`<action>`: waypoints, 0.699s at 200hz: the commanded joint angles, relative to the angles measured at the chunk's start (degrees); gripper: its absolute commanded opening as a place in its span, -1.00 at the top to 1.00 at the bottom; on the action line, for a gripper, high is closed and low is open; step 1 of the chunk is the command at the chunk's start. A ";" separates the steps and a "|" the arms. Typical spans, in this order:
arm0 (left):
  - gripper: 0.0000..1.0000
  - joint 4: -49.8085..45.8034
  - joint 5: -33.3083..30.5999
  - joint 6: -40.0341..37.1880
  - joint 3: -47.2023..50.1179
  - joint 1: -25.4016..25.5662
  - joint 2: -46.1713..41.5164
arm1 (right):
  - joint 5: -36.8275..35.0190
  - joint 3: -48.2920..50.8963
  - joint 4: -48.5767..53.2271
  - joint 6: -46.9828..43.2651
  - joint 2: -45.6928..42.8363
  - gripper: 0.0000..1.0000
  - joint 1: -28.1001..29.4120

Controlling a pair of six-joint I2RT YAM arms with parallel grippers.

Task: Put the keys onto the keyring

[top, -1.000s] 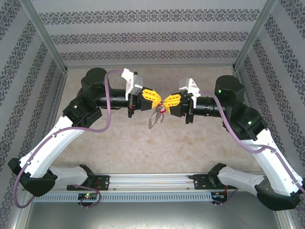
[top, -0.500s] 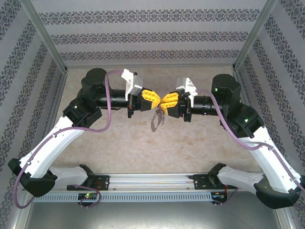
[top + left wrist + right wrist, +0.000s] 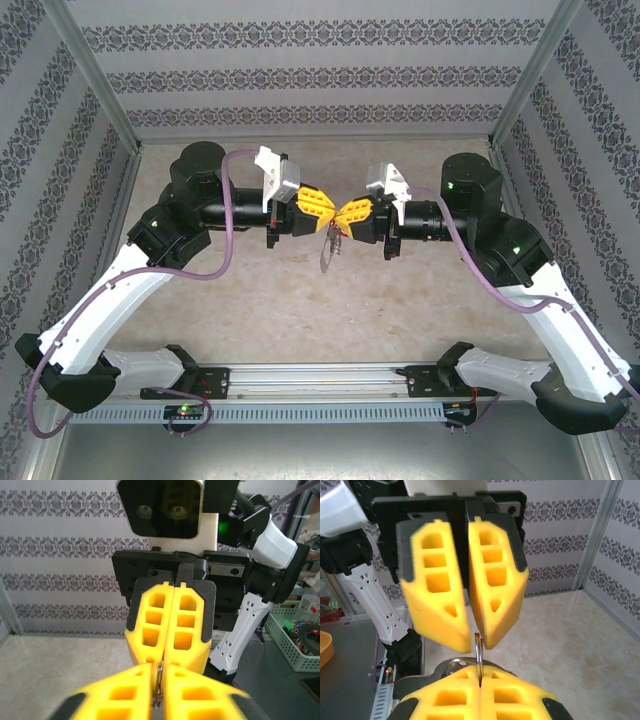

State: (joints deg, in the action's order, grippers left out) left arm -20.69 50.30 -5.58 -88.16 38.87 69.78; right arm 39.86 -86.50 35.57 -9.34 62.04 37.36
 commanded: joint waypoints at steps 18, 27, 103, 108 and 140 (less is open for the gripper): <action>0.42 -23.02 -5.35 -14.97 -10.53 0.04 2.35 | -5.10 -5.22 9.90 -4.85 2.83 1.00 0.92; 0.41 -29.05 -7.11 -18.38 -13.74 0.55 3.94 | -6.56 -5.64 11.00 -5.94 3.06 1.00 1.59; 0.37 -41.61 -12.58 -25.87 -21.05 2.74 9.30 | -13.83 -7.15 15.40 -11.19 5.44 1.00 5.93; 0.37 -41.36 -12.27 -25.69 -21.04 2.87 9.37 | -13.92 -7.19 15.54 -11.33 5.68 1.00 6.01; 0.36 -38.26 -8.63 -23.35 -19.54 2.83 9.29 | -14.44 -7.58 15.70 -12.27 6.35 1.00 6.57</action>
State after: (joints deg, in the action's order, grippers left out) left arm -58.76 38.96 -28.73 -107.53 40.99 79.42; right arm 26.55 -92.03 51.51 -19.88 68.10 43.22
